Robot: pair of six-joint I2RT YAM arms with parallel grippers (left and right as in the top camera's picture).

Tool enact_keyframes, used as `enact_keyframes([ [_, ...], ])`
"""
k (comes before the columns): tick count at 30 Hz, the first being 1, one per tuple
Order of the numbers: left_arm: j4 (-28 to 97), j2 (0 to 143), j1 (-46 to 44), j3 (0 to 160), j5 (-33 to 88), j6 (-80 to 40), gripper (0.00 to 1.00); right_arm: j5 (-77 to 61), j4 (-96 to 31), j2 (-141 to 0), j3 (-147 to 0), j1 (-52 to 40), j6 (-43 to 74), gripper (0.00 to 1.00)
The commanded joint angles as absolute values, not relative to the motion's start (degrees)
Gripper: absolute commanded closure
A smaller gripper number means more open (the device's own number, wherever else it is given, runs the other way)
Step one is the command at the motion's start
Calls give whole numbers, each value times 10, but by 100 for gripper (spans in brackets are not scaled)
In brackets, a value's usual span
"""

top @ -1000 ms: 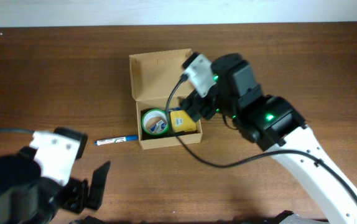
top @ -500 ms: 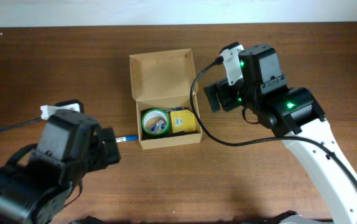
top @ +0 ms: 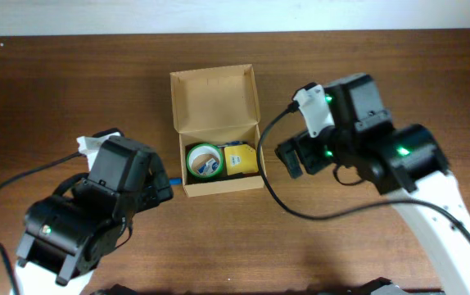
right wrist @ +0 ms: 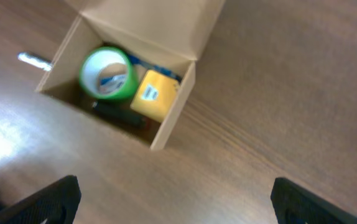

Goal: Pack container
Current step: 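Move the left gripper over the white marker left of the box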

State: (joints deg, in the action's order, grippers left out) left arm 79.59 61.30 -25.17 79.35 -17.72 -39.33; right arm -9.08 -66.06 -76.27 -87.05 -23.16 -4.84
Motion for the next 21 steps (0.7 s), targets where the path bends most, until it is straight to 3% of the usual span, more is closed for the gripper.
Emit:
enact_keyframes([
  [1, 769, 610, -253, 769, -159, -403, 0, -116, -691, -726, -924, -227, -69, 1],
  [8, 738, 610, -223, 724, -129, -402, 0, -117, -779, -707, -983, -227, -76, 1],
  [12, 715, 610, -175, 698, -79, -349, 0, -123, -806, -705, -986, -227, -103, 1],
  [21, 637, 610, -60, 613, 14, -346, 0, -123, -813, -705, -985, -227, -103, 1],
])
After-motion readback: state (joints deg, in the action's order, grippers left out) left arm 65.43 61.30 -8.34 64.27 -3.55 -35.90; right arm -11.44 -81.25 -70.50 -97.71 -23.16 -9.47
